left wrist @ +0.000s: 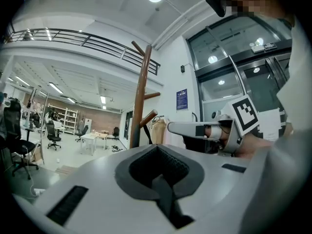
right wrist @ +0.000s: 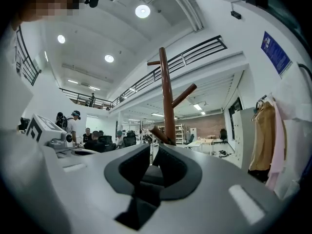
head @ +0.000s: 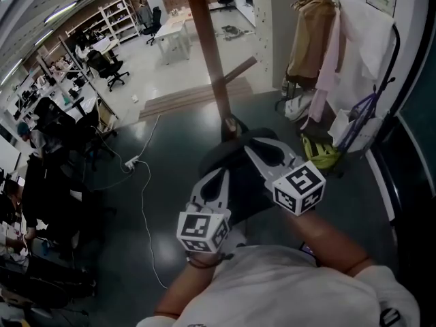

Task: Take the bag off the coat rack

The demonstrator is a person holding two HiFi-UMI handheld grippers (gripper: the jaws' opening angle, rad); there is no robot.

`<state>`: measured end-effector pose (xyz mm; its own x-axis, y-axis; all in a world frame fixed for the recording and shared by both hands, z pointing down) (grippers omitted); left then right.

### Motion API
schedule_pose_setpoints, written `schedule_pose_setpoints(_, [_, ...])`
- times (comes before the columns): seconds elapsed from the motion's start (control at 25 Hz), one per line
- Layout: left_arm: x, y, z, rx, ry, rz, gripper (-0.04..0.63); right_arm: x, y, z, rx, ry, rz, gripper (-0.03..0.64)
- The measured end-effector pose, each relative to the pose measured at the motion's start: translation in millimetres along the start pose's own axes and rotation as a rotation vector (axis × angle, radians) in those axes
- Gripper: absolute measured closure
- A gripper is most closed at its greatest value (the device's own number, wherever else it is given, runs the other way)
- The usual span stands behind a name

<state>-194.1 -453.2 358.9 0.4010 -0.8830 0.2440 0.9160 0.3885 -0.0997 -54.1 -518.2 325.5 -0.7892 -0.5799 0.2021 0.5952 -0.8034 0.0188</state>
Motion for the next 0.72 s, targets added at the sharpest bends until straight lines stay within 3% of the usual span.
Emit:
schedule_pose_setpoints(0.36, [18.9,-37.7,-34.5,0.042,0.024,0.059,0.589,52.6,32.1,-15.2,-0.033,-0.111,0.082,0.571])
schedule_pose_setpoints(0.72, [35.2,-64.8,-50.6,0.027,0.016,0.126,0.589,88.3,47.5,-11.8,-0.037,-0.213,0.128,0.531])
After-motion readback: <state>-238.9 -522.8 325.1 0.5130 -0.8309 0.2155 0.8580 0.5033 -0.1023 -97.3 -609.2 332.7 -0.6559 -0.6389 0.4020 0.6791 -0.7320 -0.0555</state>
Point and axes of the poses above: the fingertips, and each gripper's own axes: x forward along the fingers, y to its right, z out of its underside, the point moved 7 cm from there along -x, backward along the fingers, and after that the axes turned 13 degrees about -y, right-handed, at the moved point
